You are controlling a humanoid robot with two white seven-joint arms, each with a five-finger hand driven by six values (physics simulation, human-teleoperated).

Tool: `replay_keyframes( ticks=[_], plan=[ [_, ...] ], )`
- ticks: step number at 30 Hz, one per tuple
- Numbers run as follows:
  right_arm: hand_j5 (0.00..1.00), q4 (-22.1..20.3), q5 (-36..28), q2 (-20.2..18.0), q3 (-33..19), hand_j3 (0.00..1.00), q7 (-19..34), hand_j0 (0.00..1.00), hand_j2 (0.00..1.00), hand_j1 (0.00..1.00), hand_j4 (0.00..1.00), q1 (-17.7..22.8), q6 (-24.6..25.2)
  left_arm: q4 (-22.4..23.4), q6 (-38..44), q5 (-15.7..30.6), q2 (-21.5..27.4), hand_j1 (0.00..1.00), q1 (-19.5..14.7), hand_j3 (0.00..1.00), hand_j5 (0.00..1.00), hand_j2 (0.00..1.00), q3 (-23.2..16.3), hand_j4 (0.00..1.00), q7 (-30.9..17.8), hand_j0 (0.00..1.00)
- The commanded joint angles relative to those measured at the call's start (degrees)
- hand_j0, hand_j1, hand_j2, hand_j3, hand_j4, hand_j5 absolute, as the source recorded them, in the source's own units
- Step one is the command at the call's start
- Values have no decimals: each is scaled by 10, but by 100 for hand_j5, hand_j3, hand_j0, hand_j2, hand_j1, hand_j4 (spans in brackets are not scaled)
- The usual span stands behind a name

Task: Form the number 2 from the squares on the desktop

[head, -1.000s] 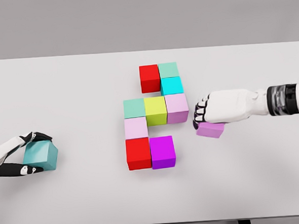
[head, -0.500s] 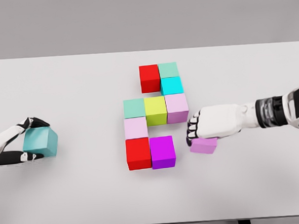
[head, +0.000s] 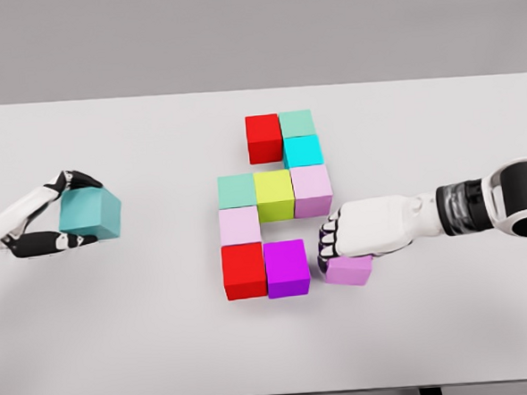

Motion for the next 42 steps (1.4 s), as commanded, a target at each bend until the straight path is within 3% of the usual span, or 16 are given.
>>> replay_keyframes(
  ticks=[1,3,4,5,9,11,16,19,24,27,31,38,42],
  plan=[
    [75,0,-3,0,2,75,0,75,75,75,75,0,1,1,1,3,-17,28,-2,28,28,28,0,28,4,28],
    [84,1,-3,-5,2,84,0,84,84,84,84,0,1,1,1,2,-25,27,-10,27,27,27,0,27,2,27],
    [97,1,-3,-7,1,97,0,97,97,97,97,0,1,1,1,3,-28,27,-11,27,27,27,0,27,2,27],
    [100,1,-8,-15,1,100,0,100,100,100,100,-1,1,1,1,3,-36,26,-20,26,26,26,-1,26,1,26],
    [100,1,-52,-41,-13,100,0,100,100,100,100,-28,1,2,1,3,-54,26,-33,26,26,26,-1,26,0,26],
    [100,1,-82,-73,-68,100,0,100,100,100,100,-28,1,2,1,2,-66,26,-44,26,26,26,-1,26,-1,26],
    [100,2,-82,-151,-67,100,0,100,100,100,100,-19,1,2,1,2,-87,26,-64,26,26,26,-2,26,-1,26],
    [100,2,-82,-197,-29,100,0,100,100,100,100,-18,1,8,13,3,-103,26,-83,26,26,26,-2,26,-1,26],
    [100,2,-64,-188,30,100,0,100,100,100,100,-20,1,34,49,-16,-145,26,-112,26,26,26,-3,26,-2,26],
    [100,2,-38,-161,51,100,0,100,100,100,100,-23,1,49,70,-18,-166,26,-125,26,26,26,-5,26,-2,26],
    [100,3,-24,-140,53,100,0,100,100,100,100,-26,1,52,108,-26,-186,26,-142,26,26,26,-6,26,-2,26],
    [100,41,-6,-128,51,100,0,100,100,100,100,-29,1,117,114,-55,-232,26,-190,26,26,26,-24,26,-21,26],
    [100,42,-6,-123,49,100,0,100,100,100,100,-36,1,157,114,-69,-265,26,-216,26,26,26,-35,26,-37,26]
  ],
)
